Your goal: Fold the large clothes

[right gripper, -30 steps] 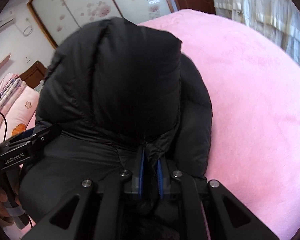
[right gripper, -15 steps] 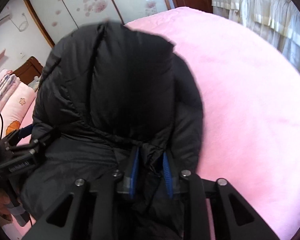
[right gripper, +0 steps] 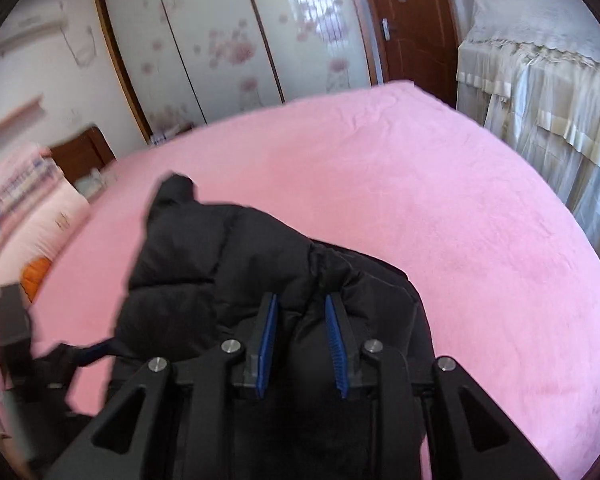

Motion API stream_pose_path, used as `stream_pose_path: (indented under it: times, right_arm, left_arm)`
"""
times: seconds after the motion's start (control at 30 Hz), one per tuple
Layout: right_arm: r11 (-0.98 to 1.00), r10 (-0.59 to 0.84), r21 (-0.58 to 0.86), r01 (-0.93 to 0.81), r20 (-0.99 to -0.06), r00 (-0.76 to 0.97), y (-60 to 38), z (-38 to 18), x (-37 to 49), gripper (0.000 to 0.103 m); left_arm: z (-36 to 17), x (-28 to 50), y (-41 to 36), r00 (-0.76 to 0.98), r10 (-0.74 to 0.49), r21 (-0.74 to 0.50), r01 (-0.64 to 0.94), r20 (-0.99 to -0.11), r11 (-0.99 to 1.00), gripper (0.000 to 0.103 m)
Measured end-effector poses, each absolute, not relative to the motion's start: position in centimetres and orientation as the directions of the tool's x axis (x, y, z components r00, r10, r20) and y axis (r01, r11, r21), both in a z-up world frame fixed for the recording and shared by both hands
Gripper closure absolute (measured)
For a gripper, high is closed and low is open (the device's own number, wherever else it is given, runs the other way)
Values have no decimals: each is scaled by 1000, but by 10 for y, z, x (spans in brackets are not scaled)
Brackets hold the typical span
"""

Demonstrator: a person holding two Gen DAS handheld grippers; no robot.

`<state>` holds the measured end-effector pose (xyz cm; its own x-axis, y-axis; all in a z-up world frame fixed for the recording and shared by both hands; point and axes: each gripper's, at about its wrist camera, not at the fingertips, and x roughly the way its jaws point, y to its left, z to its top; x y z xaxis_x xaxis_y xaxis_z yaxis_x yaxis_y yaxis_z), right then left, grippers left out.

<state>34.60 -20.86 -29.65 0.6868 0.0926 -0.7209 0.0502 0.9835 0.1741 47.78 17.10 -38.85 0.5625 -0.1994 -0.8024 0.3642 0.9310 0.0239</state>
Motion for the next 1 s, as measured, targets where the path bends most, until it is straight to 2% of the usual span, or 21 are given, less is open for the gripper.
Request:
stream_pose_path:
  times: [0.13,0.23,0.4,0.5,0.7,1.0]
  right_arm:
    - [982,96,179,57,-738,668,-212,-299,346,78]
    - [983,96,176,54,-739,667,-205,-290,344,78]
    - [984,99,174,44,-729,677,-201,-277,345,78]
    - [984,83,165,64,-750,656,-205,-287,357,78]
    - [981,49,152,123,-799,599,-219,-323,381,81]
    - [973,64,173,155,-842,535,-230,-362,399,81]
  left_arm:
    - [-366,486,178,524,-226,-34,351,-821,936,7]
    - [-338,494,181,544,-253,-64,343,-800,937,7]
    - [-312,523,177,594,-169,3,278,-787,960,7]
    - [-323,553,169,561,-126,23,251,-818,968,7]
    - [-358,597,149,477,-154,-60,206,-865,977,7]
    - [-392,613,128,419,-144,-78,171,-896,982,4]
